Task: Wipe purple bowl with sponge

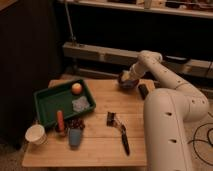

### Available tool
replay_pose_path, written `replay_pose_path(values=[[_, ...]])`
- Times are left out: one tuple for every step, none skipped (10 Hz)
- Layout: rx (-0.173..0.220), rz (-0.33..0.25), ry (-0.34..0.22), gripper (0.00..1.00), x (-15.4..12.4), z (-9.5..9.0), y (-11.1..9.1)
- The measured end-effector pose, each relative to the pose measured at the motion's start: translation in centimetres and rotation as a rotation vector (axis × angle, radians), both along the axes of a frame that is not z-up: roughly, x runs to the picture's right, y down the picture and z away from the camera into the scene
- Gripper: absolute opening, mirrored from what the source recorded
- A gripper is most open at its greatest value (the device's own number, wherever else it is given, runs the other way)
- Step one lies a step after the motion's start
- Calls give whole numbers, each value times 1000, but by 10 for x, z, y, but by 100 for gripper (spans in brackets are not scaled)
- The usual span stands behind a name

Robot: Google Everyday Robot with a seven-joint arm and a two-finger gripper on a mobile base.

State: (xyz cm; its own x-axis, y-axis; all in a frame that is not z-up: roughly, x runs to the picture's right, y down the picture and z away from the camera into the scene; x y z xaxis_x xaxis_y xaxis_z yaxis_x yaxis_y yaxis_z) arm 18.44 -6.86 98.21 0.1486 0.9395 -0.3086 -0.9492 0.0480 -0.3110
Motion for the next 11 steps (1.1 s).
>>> replay_pose_path(values=[[-4,5,16,0,13,-3,3],[-4,9,27,0,21,-5,4],[-10,11,46,0,30,-6,6],[-13,12,60,0,33,-5,6],[-14,15,72,0,38,-3,6],[-12,16,95,0,50,1,1],[-7,16,107,0,54,6,-7],[-5,12,111,0,55,11,-13],[-1,6,114,0,52,19,-21],[1,-2,115,0,48,25,-28],[6,-10,116,0,45,27,-33]])
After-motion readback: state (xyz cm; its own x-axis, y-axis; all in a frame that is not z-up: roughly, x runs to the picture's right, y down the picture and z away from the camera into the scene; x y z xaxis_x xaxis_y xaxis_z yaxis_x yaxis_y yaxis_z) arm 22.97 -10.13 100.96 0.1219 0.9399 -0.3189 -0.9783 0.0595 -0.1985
